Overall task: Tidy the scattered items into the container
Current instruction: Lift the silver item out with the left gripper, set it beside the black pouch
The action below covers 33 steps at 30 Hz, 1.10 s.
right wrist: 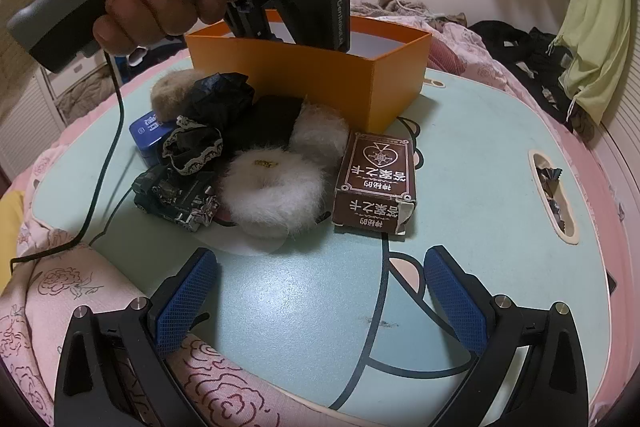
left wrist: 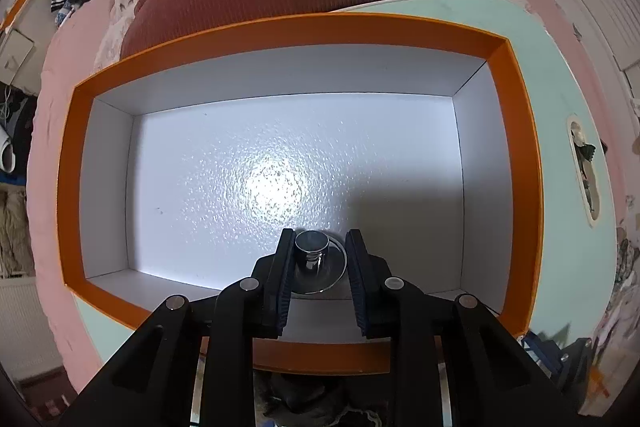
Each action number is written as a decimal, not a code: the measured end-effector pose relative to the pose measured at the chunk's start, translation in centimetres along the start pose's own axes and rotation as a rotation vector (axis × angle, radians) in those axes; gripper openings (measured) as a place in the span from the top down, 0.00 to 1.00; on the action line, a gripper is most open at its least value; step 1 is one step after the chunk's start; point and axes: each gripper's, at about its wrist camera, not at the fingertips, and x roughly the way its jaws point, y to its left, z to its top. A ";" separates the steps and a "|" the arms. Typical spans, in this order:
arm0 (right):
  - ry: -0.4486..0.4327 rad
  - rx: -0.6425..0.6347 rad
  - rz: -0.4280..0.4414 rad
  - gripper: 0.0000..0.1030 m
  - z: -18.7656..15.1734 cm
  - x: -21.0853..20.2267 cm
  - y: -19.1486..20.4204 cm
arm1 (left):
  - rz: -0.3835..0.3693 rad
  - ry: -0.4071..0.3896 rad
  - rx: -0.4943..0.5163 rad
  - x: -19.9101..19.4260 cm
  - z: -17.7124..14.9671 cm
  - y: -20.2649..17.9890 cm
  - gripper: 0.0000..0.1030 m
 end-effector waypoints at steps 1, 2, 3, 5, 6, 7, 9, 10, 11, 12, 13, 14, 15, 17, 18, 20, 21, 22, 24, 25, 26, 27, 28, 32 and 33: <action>0.000 0.000 0.000 0.00 0.0 0.0 0.0 | 0.000 -0.001 0.002 0.1 0.1 -0.2 0.75; 0.000 0.001 0.000 0.00 0.0 0.0 0.1 | 0.001 -0.002 0.005 0.2 0.1 -0.5 0.75; 0.000 0.001 -0.001 0.00 0.0 0.0 0.0 | 0.001 -0.006 0.006 0.1 0.1 -0.4 0.75; 0.000 0.002 -0.001 0.00 0.0 0.0 0.0 | -0.013 -0.034 0.011 -0.2 0.3 0.3 0.75; 0.000 0.003 -0.002 0.00 0.0 0.0 0.1 | -0.034 -0.055 0.009 -0.9 0.2 0.4 0.75; 0.000 0.003 -0.003 0.00 0.0 0.0 0.0 | -0.068 -0.083 0.010 -2.1 -0.1 0.6 0.75; -0.001 0.005 -0.004 0.00 0.0 0.0 0.0 | -0.135 -0.144 0.017 -4.8 -1.1 1.0 0.75; 0.000 0.005 -0.004 0.00 0.0 0.0 0.0 | -0.179 -0.177 0.024 -6.3 -1.9 1.3 0.75; -0.001 0.005 -0.005 0.00 0.0 0.0 0.0 | -0.228 -0.204 0.035 -7.5 -2.8 1.7 0.75; -0.001 0.006 -0.005 0.00 0.0 0.0 0.0 | -0.271 -0.221 0.045 -8.3 -3.7 1.9 0.75; -0.001 0.006 -0.006 0.00 0.0 0.0 0.0 | -0.313 -0.234 0.053 -9.3 -4.9 2.4 0.75; -0.001 0.006 -0.006 0.00 0.0 0.0 0.0 | -0.321 -0.244 0.053 -9.6 -5.5 2.8 0.75; -0.001 0.007 -0.006 0.00 0.0 0.0 0.0 | -0.321 -0.257 0.050 -9.8 -6.4 3.3 0.75; -0.001 0.007 -0.007 0.00 0.0 0.0 -0.1 | -0.326 -0.257 0.040 -9.5 -7.5 4.1 0.74; -0.001 0.008 -0.007 0.00 0.0 0.0 -0.1 | -0.334 -0.262 0.029 -9.3 -7.9 4.5 0.74; -0.002 0.008 -0.007 0.00 0.0 0.0 -0.1 | -0.320 -0.285 0.010 -8.6 -8.0 4.9 0.73; -0.002 0.009 -0.007 0.00 0.0 0.0 -0.1 | -0.293 -0.310 -0.018 -8.4 -8.1 5.5 0.70; -0.002 0.009 -0.008 0.00 0.0 0.0 -0.1 | -0.283 -0.339 -0.043 -8.3 -8.1 6.0 0.68; -0.002 0.010 -0.010 0.00 0.0 0.0 0.0 | -0.321 -0.396 -0.074 -8.2 -8.4 7.2 0.57; -0.002 0.011 -0.010 0.00 0.0 0.0 0.0 | -0.361 -0.411 -0.075 -8.1 -8.8 7.6 0.56; -0.002 0.011 -0.010 0.00 0.0 0.0 0.0 | -0.389 -0.419 -0.075 -8.2 -9.3 7.8 0.54; -0.002 0.012 -0.012 0.00 0.0 0.0 0.0 | -0.414 -0.431 -0.079 -8.3 -10.0 8.2 0.54; -0.003 0.013 -0.012 0.00 0.0 0.0 0.0 | -0.435 -0.459 -0.094 -8.5 -11.1 8.9 0.54; -0.003 0.014 -0.013 0.00 0.0 0.0 0.0 | -0.317 -0.604 -0.136 -8.9 -16.8 10.4 0.43; -0.003 0.015 -0.013 0.00 0.0 0.0 0.0 | -0.244 -0.645 -0.125 -8.6 -18.7 10.1 0.33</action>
